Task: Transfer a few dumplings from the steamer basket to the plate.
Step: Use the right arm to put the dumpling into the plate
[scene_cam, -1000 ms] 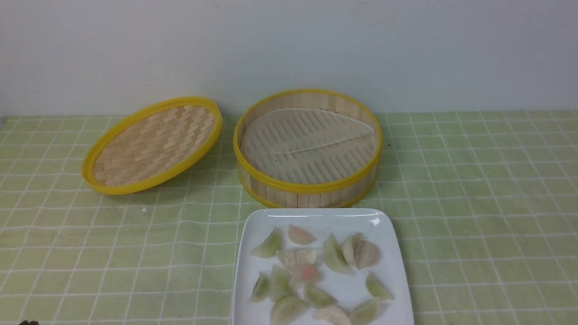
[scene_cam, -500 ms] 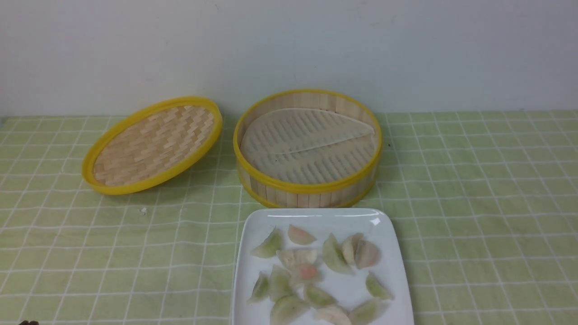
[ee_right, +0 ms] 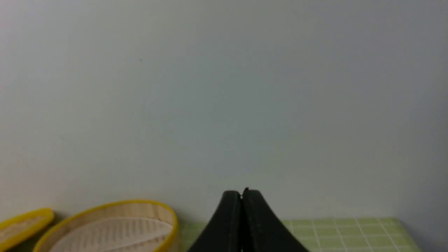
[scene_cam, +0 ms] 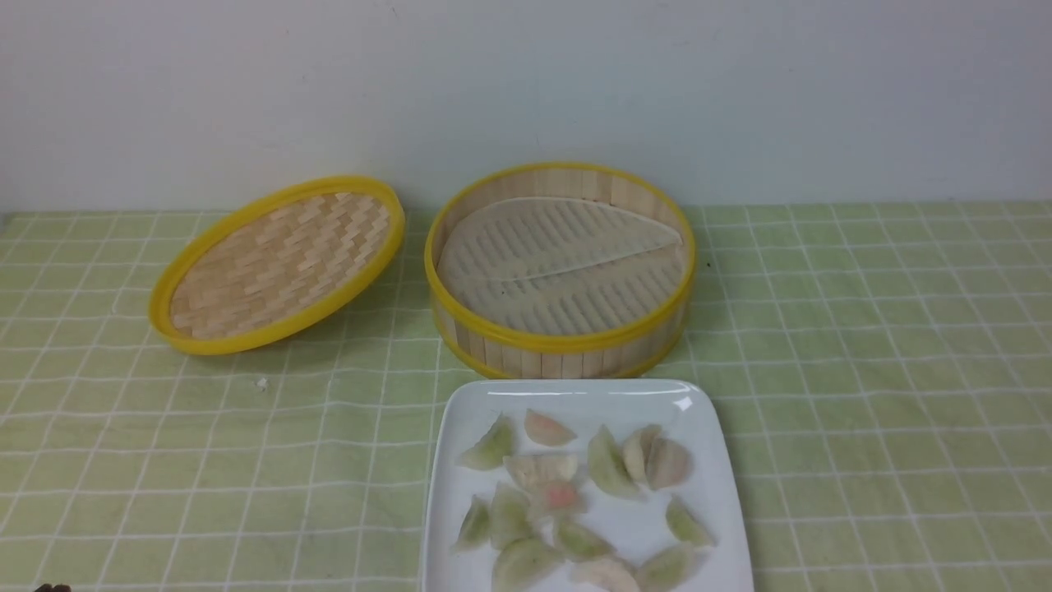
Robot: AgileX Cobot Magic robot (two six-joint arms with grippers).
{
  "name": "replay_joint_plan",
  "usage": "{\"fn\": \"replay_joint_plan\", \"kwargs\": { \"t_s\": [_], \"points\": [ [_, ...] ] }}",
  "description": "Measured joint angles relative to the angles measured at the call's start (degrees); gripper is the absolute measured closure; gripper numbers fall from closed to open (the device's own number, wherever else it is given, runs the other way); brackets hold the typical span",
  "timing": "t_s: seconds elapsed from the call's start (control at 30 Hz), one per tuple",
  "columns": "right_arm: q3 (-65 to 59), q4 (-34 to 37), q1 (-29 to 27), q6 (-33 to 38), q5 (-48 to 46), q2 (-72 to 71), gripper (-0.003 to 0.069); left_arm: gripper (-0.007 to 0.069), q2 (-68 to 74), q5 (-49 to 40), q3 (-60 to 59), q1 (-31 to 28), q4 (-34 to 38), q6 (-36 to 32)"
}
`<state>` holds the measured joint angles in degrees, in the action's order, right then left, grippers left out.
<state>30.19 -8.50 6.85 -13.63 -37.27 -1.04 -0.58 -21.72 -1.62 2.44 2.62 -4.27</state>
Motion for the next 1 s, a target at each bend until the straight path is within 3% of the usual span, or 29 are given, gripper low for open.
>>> {"fn": "replay_joint_plan", "kwargs": {
  "t_s": [0.3, 0.8, 1.0],
  "points": [
    [-8.4, 5.4, -0.6, 8.0, 0.4, 0.0, 0.0672, 0.0631, 0.0, 0.0, 0.0, 0.0, 0.0, 0.0],
    [-30.4, 2.7, -0.6, 9.0, 12.5, 0.0, 0.0672, 0.0631, 0.0, 0.0, 0.0, 0.0, 0.0, 0.0],
    [-31.4, 2.6, -1.3, 8.9, 15.1, 0.1, 0.0672, 0.0631, 0.0, -0.1, 0.0, 0.0, 0.0, 0.0]
  ]
}}
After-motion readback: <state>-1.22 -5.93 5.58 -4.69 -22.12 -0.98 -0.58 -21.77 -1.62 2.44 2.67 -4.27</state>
